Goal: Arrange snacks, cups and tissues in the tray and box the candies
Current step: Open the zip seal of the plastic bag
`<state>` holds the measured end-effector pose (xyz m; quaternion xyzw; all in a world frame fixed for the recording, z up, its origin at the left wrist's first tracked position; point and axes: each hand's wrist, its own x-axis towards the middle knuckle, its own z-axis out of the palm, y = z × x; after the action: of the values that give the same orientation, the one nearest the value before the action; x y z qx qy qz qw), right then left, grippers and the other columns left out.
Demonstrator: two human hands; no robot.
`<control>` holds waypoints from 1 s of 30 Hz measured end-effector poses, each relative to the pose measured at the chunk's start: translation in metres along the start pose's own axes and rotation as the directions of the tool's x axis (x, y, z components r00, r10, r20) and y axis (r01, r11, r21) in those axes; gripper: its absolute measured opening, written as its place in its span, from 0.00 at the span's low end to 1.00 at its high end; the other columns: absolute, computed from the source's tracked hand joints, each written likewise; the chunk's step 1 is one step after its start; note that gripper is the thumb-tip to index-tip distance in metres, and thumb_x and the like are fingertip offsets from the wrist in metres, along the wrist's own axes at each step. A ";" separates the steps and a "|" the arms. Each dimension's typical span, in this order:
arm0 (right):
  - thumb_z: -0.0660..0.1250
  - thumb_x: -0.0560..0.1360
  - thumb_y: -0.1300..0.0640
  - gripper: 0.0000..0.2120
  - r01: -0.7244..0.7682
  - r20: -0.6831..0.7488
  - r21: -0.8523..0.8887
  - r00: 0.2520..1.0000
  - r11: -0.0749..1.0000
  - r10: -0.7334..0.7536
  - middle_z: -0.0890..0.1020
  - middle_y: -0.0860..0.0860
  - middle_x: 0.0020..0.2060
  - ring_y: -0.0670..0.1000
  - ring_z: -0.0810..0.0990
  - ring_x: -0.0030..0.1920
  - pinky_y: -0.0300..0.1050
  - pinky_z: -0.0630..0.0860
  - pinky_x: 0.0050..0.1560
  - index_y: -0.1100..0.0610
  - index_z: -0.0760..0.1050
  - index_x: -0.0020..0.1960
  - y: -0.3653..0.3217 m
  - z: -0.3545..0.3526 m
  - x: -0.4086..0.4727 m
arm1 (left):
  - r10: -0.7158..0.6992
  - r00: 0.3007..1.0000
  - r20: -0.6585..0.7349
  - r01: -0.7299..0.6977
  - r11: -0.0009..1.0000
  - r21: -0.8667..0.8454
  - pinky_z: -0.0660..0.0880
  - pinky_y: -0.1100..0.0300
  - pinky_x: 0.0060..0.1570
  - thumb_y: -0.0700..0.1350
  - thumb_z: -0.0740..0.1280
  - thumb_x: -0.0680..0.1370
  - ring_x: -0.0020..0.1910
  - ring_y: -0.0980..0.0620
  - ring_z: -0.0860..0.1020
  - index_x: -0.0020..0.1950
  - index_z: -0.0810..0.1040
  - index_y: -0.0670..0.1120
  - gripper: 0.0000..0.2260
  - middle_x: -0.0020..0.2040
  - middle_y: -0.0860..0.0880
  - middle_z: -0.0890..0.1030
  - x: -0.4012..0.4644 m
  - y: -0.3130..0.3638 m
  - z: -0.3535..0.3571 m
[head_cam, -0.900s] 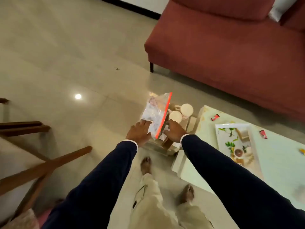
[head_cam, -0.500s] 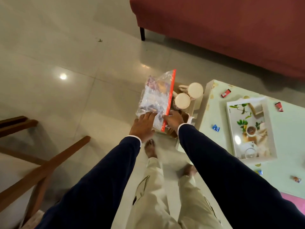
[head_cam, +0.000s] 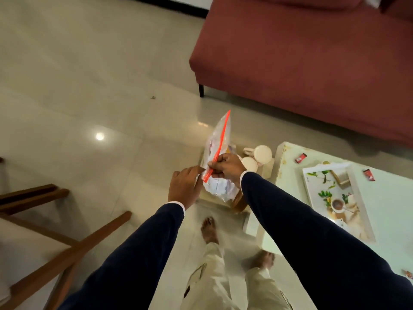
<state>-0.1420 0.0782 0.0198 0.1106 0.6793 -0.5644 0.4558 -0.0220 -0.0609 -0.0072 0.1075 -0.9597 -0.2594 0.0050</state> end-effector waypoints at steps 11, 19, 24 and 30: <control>0.67 0.79 0.45 0.20 0.414 0.107 -0.189 0.910 0.890 -0.401 0.86 0.58 0.33 0.54 0.83 0.30 0.47 0.82 0.34 0.62 0.79 0.40 -0.149 0.010 -0.096 | -0.259 0.912 -0.317 -0.011 0.759 -0.651 0.73 0.65 0.43 0.39 0.58 0.79 0.41 0.58 0.78 0.47 0.76 0.52 0.11 0.43 0.58 0.82 0.052 0.080 -0.149; 0.72 0.74 0.42 0.19 0.645 0.349 -0.761 0.304 -0.078 -0.887 0.79 0.46 0.52 0.48 0.75 0.52 0.43 0.71 0.53 0.49 0.79 0.62 -0.204 -0.035 -0.174 | -0.148 0.907 -0.393 -0.209 0.654 -0.727 0.80 0.37 0.46 0.48 0.63 0.84 0.39 0.35 0.81 0.47 0.75 0.38 0.14 0.39 0.37 0.82 0.074 0.143 -0.225; 0.75 0.75 0.54 0.05 0.814 0.187 -0.468 0.471 0.343 -0.862 0.85 0.45 0.31 0.40 0.81 0.30 0.31 0.75 0.35 0.52 0.84 0.40 -0.209 -0.061 -0.212 | -0.055 0.910 -0.410 -0.278 0.653 -0.705 0.78 0.49 0.41 0.49 0.68 0.81 0.37 0.47 0.78 0.46 0.77 0.45 0.08 0.38 0.47 0.80 0.081 0.188 -0.240; 0.80 0.68 0.51 0.07 0.807 0.027 -0.209 0.570 0.553 -0.821 0.86 0.51 0.32 0.44 0.81 0.30 0.36 0.76 0.31 0.54 0.86 0.38 -0.200 -0.110 -0.258 | 0.021 0.855 -0.517 -0.387 0.690 -0.611 0.72 0.70 0.40 0.41 0.73 0.78 0.39 0.58 0.77 0.50 0.77 0.51 0.07 0.43 0.54 0.79 0.078 0.250 -0.234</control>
<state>-0.1852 0.2000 0.3393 -0.2411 0.7221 -0.6360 0.1263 -0.1335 0.0168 0.3164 0.0461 -0.7645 -0.5645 0.3079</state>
